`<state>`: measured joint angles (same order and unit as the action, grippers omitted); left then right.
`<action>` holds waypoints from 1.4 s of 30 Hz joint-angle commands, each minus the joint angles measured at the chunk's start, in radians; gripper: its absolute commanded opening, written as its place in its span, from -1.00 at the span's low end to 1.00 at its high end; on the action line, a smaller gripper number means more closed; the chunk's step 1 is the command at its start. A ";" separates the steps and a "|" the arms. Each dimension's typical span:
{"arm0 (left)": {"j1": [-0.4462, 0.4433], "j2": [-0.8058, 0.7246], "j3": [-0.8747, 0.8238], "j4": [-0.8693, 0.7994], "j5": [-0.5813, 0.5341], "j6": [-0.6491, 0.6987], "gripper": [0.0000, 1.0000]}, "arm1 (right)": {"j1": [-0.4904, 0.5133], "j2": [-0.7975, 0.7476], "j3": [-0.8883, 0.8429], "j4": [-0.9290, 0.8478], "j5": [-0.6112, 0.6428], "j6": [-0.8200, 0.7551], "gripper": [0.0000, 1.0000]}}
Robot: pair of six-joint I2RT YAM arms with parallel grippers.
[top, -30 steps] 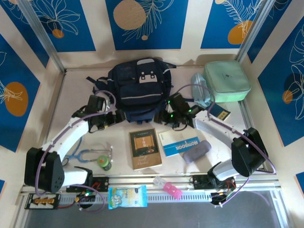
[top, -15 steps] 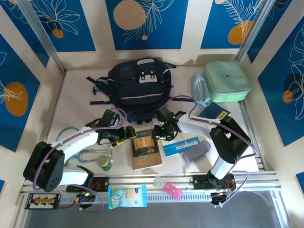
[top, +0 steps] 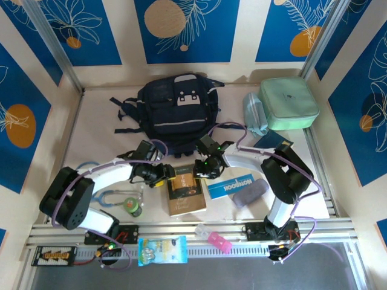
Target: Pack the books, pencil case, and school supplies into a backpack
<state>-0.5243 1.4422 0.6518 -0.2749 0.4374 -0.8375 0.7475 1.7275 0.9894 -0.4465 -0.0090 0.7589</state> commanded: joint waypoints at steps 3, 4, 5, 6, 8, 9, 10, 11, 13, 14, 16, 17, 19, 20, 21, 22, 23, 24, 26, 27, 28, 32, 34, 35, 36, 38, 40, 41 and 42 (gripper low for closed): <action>-0.014 0.022 0.026 0.028 0.048 0.000 0.16 | -0.009 0.058 0.005 -0.033 0.024 -0.006 -0.53; -0.015 0.026 0.025 0.037 0.055 -0.001 0.14 | -0.011 0.064 0.001 -0.033 0.024 -0.003 -0.53; -0.015 0.027 0.024 0.049 0.066 -0.006 0.12 | -0.013 0.068 -0.003 -0.032 0.023 0.000 -0.54; -0.015 0.027 0.021 0.073 0.084 -0.010 0.08 | -0.013 0.072 -0.005 -0.031 0.021 0.002 -0.54; -0.015 0.018 0.000 0.172 0.138 -0.032 -0.08 | -0.016 0.078 -0.009 -0.024 0.018 0.001 -0.54; -0.016 0.007 -0.013 0.231 0.161 -0.054 -0.11 | -0.018 0.081 -0.009 -0.021 0.014 -0.001 -0.55; -0.015 -0.007 -0.026 0.287 0.178 -0.072 -0.12 | -0.021 0.084 -0.008 -0.020 0.011 -0.001 -0.55; -0.014 -0.024 -0.032 0.320 0.189 -0.087 -0.13 | -0.025 0.084 -0.010 -0.019 0.011 0.000 -0.55; -0.014 -0.065 -0.039 0.341 0.195 -0.097 -0.13 | -0.031 0.083 -0.015 -0.013 0.011 0.005 -0.55; -0.015 -0.084 -0.040 0.337 0.196 -0.097 -0.13 | -0.033 0.083 -0.018 -0.007 0.009 0.006 -0.54; -0.017 -0.118 -0.046 0.332 0.210 -0.110 -0.13 | -0.036 0.086 -0.021 0.004 0.006 0.008 -0.55; -0.019 -0.130 -0.051 0.345 0.221 -0.121 -0.14 | -0.035 0.087 -0.020 0.007 0.006 0.010 -0.55; -0.028 -0.154 -0.066 0.404 0.246 -0.153 -0.13 | -0.036 0.095 -0.015 0.010 0.007 0.015 -0.55; -0.033 -0.165 -0.071 0.431 0.251 -0.167 -0.13 | -0.035 0.099 -0.013 0.010 0.007 0.020 -0.56; -0.038 -0.174 -0.075 0.452 0.251 -0.179 -0.12 | -0.036 0.101 -0.012 0.011 0.008 0.024 -0.56; -0.041 -0.177 -0.074 0.453 0.245 -0.181 -0.11 | -0.036 0.104 -0.012 0.012 0.009 0.030 -0.56; -0.042 -0.177 -0.068 0.430 0.232 -0.173 -0.12 | -0.036 0.107 -0.014 0.014 0.010 0.036 -0.56; -0.044 -0.170 -0.058 0.388 0.215 -0.153 -0.11 | -0.036 0.110 -0.015 0.016 0.014 0.041 -0.56; -0.048 -0.146 -0.049 0.330 0.203 -0.117 -0.11 | -0.036 0.117 -0.021 0.015 0.015 0.047 -0.56; -0.050 -0.129 -0.045 0.313 0.197 -0.109 -0.11 | -0.036 0.118 -0.023 0.017 0.015 0.048 -0.56; -0.051 -0.113 -0.042 0.305 0.197 -0.103 -0.11 | -0.037 0.118 -0.027 0.016 0.017 0.051 -0.56; -0.076 -0.068 -0.019 0.323 0.203 -0.103 -0.12 | -0.039 0.112 -0.032 0.014 0.023 0.054 -0.56; -0.091 -0.055 -0.008 0.339 0.198 -0.107 -0.12 | -0.040 0.112 -0.032 0.014 0.027 0.055 -0.56; -0.095 -0.050 -0.003 0.340 0.200 -0.105 -0.13 | -0.040 0.112 -0.032 0.012 0.029 0.056 -0.56; -0.097 -0.047 -0.001 0.340 0.198 -0.099 -0.13 | -0.040 0.113 -0.031 0.011 0.033 0.058 -0.56; -0.100 -0.041 0.002 0.338 0.199 -0.092 -0.13 | -0.040 0.118 -0.028 0.002 0.040 0.061 -0.60; -0.102 -0.043 0.002 0.320 0.189 -0.081 -0.13 | -0.040 0.127 -0.020 -0.016 0.054 0.064 -0.66; -0.102 -0.046 0.002 0.305 0.180 -0.074 -0.13 | -0.040 0.132 -0.016 -0.026 0.059 0.064 -0.68; -0.102 -0.051 0.003 0.284 0.161 -0.063 -0.13 | -0.039 0.138 -0.011 -0.040 0.067 0.065 -0.72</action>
<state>-0.5865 1.3712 0.6407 0.0196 0.5751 -0.9398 0.6918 1.7538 1.0122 -0.4820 -0.0212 0.7982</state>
